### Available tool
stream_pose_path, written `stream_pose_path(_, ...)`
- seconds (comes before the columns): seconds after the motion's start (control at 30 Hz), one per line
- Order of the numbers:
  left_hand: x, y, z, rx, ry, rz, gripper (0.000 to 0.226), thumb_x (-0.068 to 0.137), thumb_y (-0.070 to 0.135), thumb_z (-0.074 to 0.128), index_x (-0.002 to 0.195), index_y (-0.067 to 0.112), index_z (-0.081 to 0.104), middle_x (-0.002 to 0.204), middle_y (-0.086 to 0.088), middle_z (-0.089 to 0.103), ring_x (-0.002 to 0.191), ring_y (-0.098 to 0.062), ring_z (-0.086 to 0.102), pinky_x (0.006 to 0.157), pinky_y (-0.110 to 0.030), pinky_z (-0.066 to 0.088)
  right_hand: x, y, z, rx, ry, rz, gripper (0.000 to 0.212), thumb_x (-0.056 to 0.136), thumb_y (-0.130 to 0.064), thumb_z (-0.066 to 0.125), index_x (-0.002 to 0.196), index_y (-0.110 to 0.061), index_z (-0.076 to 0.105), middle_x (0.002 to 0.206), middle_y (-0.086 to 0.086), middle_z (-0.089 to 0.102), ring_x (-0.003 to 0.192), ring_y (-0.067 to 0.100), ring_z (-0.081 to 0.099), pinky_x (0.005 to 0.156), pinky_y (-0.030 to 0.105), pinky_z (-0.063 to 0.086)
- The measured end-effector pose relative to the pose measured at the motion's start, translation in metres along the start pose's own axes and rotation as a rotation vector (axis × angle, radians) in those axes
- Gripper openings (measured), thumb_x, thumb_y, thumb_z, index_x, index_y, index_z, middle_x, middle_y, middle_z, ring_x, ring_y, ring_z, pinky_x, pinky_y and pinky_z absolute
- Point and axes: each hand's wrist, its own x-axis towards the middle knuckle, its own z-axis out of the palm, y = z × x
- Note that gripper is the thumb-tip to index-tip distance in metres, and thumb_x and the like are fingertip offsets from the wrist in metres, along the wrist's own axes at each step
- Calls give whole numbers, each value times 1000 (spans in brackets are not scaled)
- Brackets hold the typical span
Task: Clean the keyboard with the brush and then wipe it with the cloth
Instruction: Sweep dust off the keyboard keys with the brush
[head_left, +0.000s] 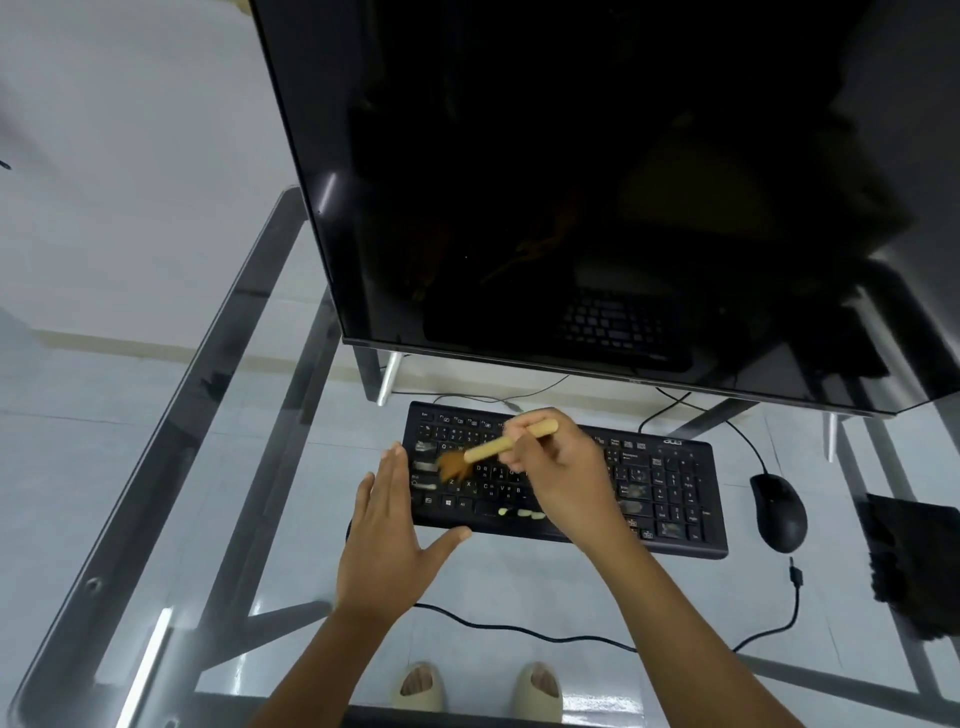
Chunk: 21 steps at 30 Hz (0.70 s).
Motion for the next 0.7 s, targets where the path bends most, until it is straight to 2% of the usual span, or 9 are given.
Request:
stream_pose_path(0.07,0,1,-2,-6,15,33,110,76,77,54,153,27,-7,162,6,7,144,1,-12,117,-39,15,8,0,1,-97,3,-14,10,95,-15,57,93,-19,65,81,-2,69,71,7,66,67,27,55)
stream_pose_path(0.13,-1,5,-5,-10,41,52,108,77,72,56,152,25,-5,161,5,11,136,12,-23,115,-39,15,18,-6,0,-184,131,-105,8,94,-14,58,95,-18,65,89,-3,65,71,2,60,64,13,46)
stream_pose_path(0.17,0,6,-6,-6,47,57,106,77,71,56,152,24,-3,160,5,12,134,14,-26,114,-39,14,22,-8,0,-173,144,-117,8,94,-14,58,95,-18,65,89,-4,64,71,2,59,64,11,44)
stream_pose_path(0.27,1,4,-6,16,42,67,103,80,76,49,152,21,2,161,3,13,138,10,-19,116,-39,14,31,-18,7,-97,1,-26,10,96,-17,55,92,-19,63,76,-9,68,72,7,65,65,24,53)
stream_pose_path(0.4,2,2,-4,27,34,63,103,81,77,48,153,19,3,160,4,13,140,7,-17,116,-40,13,41,-29,15,-244,64,-187,7,93,-14,59,93,-18,65,92,-11,58,79,-4,57,68,5,40)
stream_pose_path(0.47,3,2,-4,21,30,61,103,81,77,47,153,21,1,161,7,9,144,1,-8,118,-38,12,42,-31,21,-253,49,-224,7,93,-14,60,93,-18,65,92,-11,57,78,-3,56,67,5,39)
stream_pose_path(0.53,2,2,-4,26,38,59,103,81,76,49,153,21,0,160,8,8,142,5,-14,118,-38,8,41,-33,32,-317,-10,-250,6,93,-17,60,94,-20,65,94,-10,58,78,0,57,69,12,45)
stream_pose_path(0.6,1,2,-5,23,48,49,103,81,74,52,153,19,3,159,7,12,138,9,-22,115,-39,9,35,-35,42,-257,-77,-222,8,93,-17,60,94,-21,66,94,-8,63,78,4,62,71,20,51)
stream_pose_path(0.7,-1,5,-6,7,53,33,103,80,73,55,152,20,4,159,4,18,134,12,-27,113,-39,11,34,-40,47,-184,-17,-200,13,93,-10,58,94,-19,65,90,-6,64,75,-1,61,67,11,45)
